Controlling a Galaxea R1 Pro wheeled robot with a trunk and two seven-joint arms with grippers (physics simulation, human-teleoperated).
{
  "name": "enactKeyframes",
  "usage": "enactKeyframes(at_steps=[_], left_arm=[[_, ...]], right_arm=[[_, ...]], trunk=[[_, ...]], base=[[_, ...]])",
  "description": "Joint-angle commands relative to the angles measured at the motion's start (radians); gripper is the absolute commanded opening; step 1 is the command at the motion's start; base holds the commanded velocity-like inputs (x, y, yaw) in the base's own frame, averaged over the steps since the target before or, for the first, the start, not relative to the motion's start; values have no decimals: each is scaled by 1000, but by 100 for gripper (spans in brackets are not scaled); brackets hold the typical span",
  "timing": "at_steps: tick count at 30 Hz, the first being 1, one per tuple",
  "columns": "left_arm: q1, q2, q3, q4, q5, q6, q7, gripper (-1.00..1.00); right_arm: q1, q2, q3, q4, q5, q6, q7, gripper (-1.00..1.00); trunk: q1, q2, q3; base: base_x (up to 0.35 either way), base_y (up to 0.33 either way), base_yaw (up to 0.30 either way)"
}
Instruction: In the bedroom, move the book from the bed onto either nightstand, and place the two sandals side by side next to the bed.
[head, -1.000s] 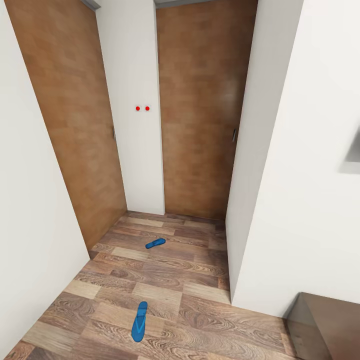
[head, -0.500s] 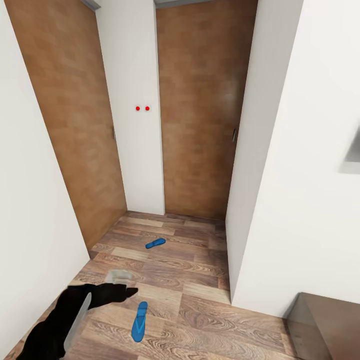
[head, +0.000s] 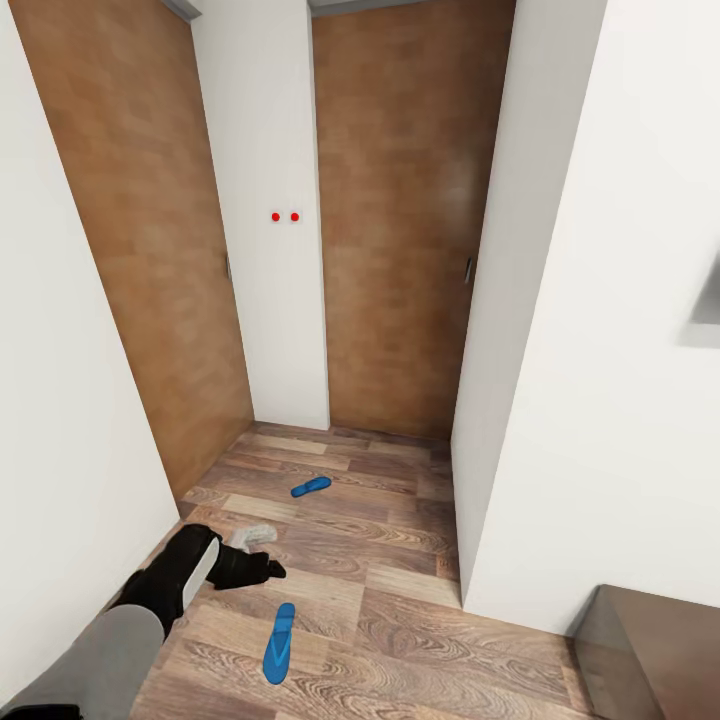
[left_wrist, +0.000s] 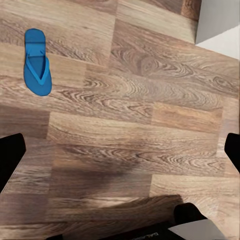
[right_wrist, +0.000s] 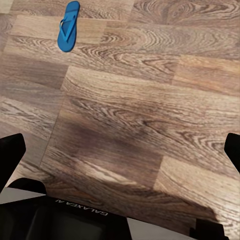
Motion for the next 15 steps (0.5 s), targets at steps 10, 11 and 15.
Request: enactKeyframes(at_steps=[10,11,15], left_arm=[[-3,-26,-3,6,9,-2,33,100],[-3,-27,-3,6,9,-2,32,100],[-3,-31,-3,6,10,-2,32,100]], right_arm=[[-1,-6,4,1,-9,-2,3,100],[-1,-6,4,1,-9,-2,3,100],[-1,-6,4,1,-10,-2,3,100]], trunk=[[23,-43,-20],[27,-50,-23],[42,-78,-36]], base=[[0,0,0],[0,0,0],[0,0,0]])
